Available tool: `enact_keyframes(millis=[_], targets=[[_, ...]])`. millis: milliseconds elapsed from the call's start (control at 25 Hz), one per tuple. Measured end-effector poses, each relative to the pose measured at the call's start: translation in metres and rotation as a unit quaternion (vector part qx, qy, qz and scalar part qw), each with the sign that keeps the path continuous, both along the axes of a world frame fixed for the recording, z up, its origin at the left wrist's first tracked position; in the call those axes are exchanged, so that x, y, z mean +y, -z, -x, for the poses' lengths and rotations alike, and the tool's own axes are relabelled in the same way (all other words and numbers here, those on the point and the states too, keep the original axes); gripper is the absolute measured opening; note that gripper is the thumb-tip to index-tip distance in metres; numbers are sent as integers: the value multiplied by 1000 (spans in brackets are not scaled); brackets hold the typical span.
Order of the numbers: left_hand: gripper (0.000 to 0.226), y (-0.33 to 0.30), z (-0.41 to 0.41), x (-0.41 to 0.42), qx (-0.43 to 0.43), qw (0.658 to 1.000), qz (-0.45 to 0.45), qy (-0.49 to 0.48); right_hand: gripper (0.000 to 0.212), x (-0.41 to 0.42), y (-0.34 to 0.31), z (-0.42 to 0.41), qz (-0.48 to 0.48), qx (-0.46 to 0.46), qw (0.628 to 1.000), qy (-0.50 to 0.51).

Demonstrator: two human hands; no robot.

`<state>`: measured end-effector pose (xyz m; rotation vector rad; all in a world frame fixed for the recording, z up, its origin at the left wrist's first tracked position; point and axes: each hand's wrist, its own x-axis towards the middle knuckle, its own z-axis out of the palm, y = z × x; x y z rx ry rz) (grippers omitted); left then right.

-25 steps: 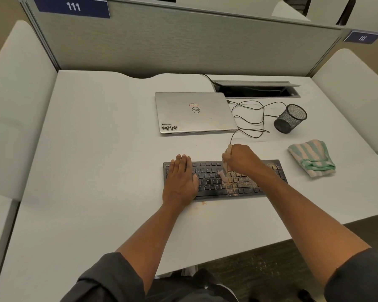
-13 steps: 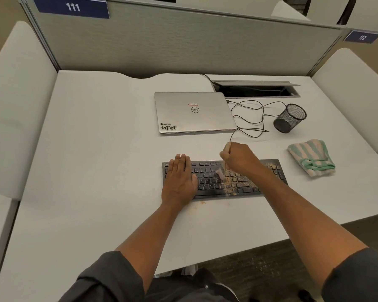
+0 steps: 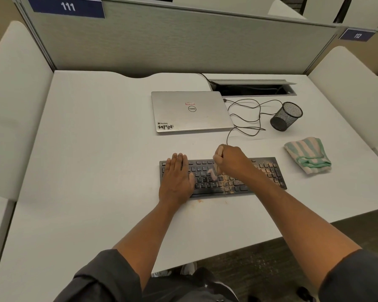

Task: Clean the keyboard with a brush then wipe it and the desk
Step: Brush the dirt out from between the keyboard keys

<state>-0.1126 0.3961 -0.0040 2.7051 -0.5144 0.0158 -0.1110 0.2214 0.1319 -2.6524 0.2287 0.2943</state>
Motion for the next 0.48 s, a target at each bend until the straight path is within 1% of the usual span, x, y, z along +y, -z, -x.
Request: enact_keyframes(millis=[120, 160, 320, 400, 480], targets=[[75, 0, 0, -1, -5, 1000, 2, -3, 27, -4, 6, 2, 42, 82, 995, -27], [75, 0, -1, -1, -5, 1000, 4, -4, 28, -6, 5, 2, 41, 87, 995, -23], [77, 0, -1, -1, 2, 1000, -1, -2, 18, -5, -4, 4, -22, -8, 1000, 14], [77, 1, -1, 0, 3, 1000, -5, -1, 17, -2, -1, 8, -7, 3, 1000, 3], [77, 0, -1, 0, 1, 1000, -4, -1, 20, -2, 5, 10, 37, 49, 998, -11]])
